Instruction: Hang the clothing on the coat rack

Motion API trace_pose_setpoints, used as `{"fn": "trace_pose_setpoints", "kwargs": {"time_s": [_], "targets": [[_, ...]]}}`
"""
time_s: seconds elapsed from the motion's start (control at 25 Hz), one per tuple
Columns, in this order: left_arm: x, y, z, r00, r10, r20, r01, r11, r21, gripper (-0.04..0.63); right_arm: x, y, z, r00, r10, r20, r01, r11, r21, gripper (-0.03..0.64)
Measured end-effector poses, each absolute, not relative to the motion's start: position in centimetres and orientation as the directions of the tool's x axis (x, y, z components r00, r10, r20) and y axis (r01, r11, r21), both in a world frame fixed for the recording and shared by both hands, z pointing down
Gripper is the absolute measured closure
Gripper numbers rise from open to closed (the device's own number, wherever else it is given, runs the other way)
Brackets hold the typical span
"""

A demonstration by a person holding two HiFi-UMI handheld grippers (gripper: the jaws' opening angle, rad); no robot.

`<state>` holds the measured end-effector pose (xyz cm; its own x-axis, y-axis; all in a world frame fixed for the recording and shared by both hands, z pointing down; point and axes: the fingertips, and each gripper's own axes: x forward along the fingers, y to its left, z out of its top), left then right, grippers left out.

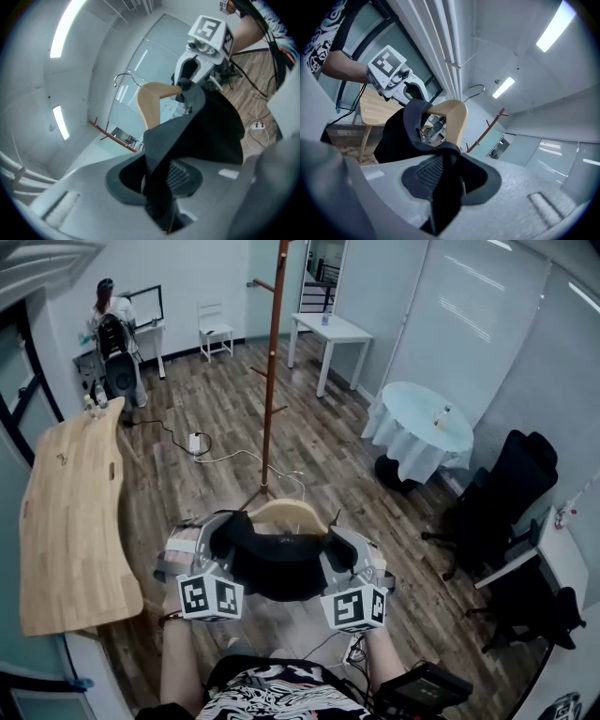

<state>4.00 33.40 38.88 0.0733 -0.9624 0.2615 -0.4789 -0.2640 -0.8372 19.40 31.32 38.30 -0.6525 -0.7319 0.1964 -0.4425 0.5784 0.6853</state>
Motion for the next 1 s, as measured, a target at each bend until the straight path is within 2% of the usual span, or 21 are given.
{"fn": "trace_pose_setpoints", "kwargs": {"time_s": [0.6, 1.0], "targets": [[5.2, 27.8, 40.1, 0.108, -0.956, 0.272, -0.487, -0.289, -0.824, 0.509, 20.7, 26.3, 39.5, -0.63, -0.746, 0.218, -0.466, 0.587, 0.662, 0.518], [2.0, 19.5, 41.6, 0.102, -0.95, 0.294, -0.484, -0.305, -0.82, 0.509, 17.5, 17.8, 41.1, -0.637, -0.736, 0.23, -0.464, 0.604, 0.648, 0.518]]}}
